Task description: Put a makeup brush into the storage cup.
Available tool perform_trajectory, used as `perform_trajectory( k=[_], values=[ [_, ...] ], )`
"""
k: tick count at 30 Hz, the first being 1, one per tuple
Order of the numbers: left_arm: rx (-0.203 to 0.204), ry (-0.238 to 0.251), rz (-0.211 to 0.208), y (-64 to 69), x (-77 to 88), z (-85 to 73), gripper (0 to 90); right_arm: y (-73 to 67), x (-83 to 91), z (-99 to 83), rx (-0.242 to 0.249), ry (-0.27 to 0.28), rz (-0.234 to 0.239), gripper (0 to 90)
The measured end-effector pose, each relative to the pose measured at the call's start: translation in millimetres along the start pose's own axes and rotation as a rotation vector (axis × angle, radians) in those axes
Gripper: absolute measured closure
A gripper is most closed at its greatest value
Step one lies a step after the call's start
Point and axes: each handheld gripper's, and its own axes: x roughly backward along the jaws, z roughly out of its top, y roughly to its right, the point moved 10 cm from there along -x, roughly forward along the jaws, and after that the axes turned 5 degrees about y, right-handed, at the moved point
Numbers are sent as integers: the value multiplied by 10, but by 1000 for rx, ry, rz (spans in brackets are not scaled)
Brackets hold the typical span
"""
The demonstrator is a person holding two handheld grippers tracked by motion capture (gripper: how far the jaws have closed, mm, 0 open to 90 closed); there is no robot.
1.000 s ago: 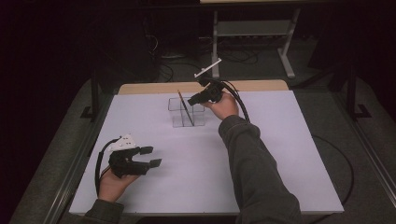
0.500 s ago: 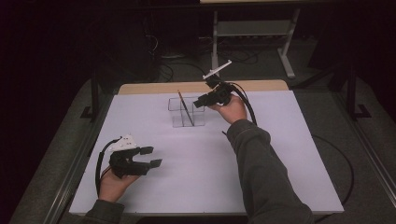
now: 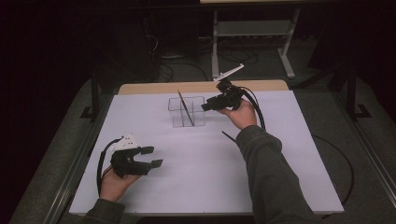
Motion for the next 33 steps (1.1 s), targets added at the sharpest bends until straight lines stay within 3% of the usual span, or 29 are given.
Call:
perform_trajectory(
  k=[3,5,23,33],
  values=[
    [10,4,1,2,-3,4,337,-9,50,-22,-17,3,-2,543],
    [-6,-3,2,-11,5,1,335,-12,71,-48,-14,3,-3,540],
    [-10,-6,19,-19,12,-1,327,-20,261,-203,7,-6,-42,440],
    [-7,3,26,-26,28,17,323,-80,390,-318,-5,-14,-43,412]
  ],
)
